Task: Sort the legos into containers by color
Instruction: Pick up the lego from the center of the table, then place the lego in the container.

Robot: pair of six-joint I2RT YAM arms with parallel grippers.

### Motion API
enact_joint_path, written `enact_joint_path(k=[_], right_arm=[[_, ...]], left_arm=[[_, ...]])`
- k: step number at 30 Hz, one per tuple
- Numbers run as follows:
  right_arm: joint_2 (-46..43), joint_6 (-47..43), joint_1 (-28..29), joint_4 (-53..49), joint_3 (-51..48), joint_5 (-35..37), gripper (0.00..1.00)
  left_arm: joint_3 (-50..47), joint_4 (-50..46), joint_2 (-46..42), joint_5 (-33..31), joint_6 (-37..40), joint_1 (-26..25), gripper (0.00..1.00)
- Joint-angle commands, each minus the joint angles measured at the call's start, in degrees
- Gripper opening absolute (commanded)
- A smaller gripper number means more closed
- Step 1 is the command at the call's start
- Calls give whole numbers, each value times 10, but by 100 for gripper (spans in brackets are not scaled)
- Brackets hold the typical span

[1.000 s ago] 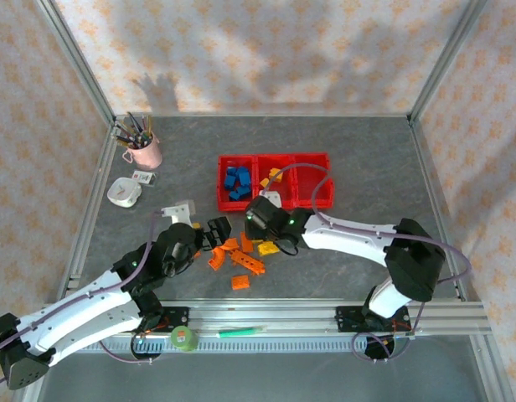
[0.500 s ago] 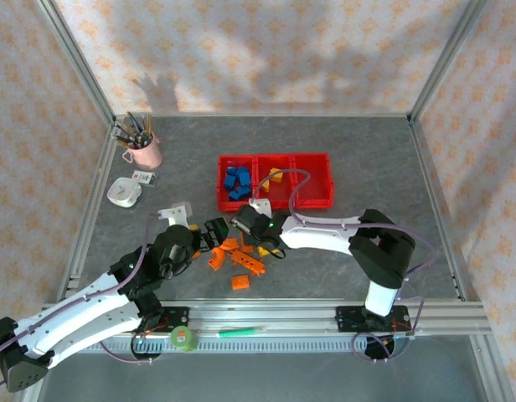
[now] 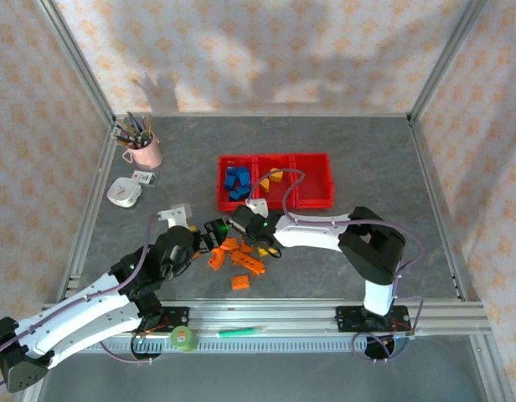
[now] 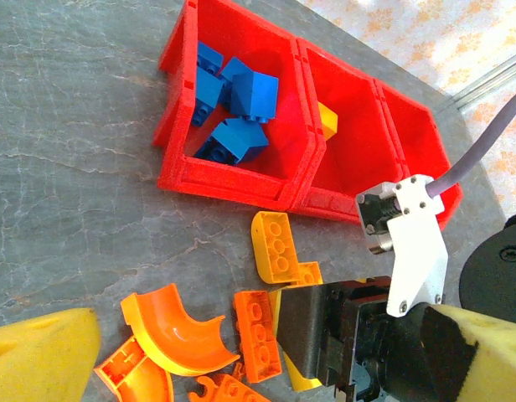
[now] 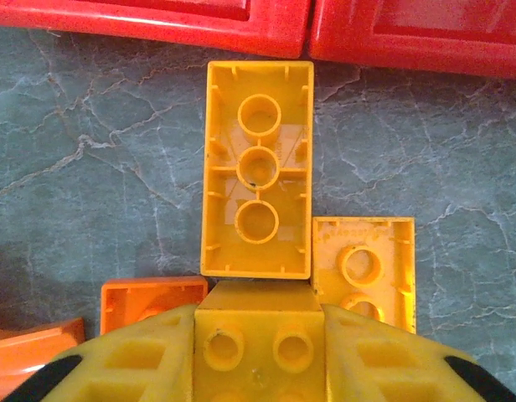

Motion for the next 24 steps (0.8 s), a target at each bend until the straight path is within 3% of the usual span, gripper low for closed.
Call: enact_joint_path(k=[1,13,24], right_arm=[[-9,0,1,-5,10,24,33],[-120,-6,-23,-21,-4,12,32],[-146,-68,-144,-26,42,4,32]], left_arm=[[-2,9,-3,-4,-2,1,99],[16,21,22,-1,13,2,99],[37,82,90,21,37,8,99]])
